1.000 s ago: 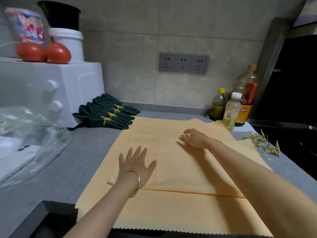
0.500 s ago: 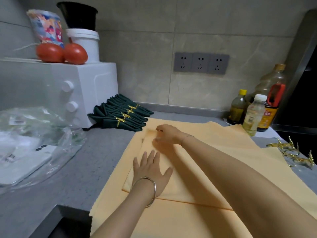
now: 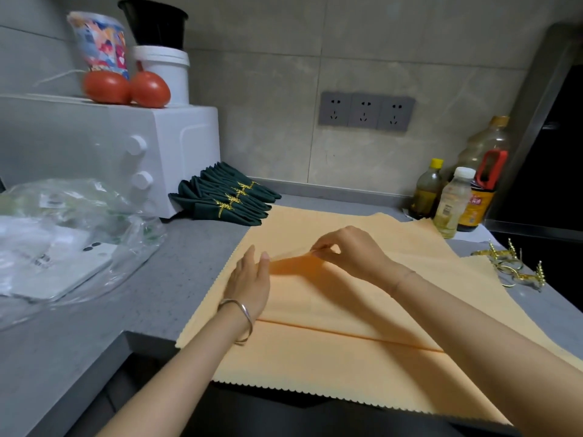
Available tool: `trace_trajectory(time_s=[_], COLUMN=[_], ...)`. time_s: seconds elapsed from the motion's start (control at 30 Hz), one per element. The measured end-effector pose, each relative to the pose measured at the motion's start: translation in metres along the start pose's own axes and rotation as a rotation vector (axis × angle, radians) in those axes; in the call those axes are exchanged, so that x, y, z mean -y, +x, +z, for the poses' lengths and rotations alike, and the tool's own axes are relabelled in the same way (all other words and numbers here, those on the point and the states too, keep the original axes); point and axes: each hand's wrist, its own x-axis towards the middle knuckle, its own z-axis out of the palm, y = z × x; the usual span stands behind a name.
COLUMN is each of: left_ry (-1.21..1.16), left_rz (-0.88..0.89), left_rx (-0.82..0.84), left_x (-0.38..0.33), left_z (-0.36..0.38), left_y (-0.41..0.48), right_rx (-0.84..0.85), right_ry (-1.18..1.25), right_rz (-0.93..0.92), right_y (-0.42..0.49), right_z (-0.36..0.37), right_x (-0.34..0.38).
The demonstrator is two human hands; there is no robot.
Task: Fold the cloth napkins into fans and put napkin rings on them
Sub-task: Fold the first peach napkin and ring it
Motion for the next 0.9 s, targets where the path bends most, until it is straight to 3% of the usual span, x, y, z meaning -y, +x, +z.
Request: trace_trajectory(time_s=[0.13, 0.3, 0.57, 0.9], left_ry=[0.474, 0.776, 0.892, 0.841], left_rz=[0.077, 0.171, 0.222, 0.17], left_rx=[0.355, 0.418, 0.424, 0.505], left_x=[0.0, -0.014, -0.014, -0.022], left_z=[-0.01, -0.004, 0.012, 0.009], left_y=[-0.015, -0.04, -0.048, -0.038], right_rx=[-0.049, -0.064, -0.045, -0.111], right_ry=[-0.004, -0.03, 0.007, -0.024], right_rz=[0.019, 0.006, 0.016, -0.01], right_y=[-0.058, -0.115, -0.149, -0.161], right_z=[-0.009, -0.013, -0.008, 0.001], right_x=[-0.003, -0.011, -0.015, -0.008])
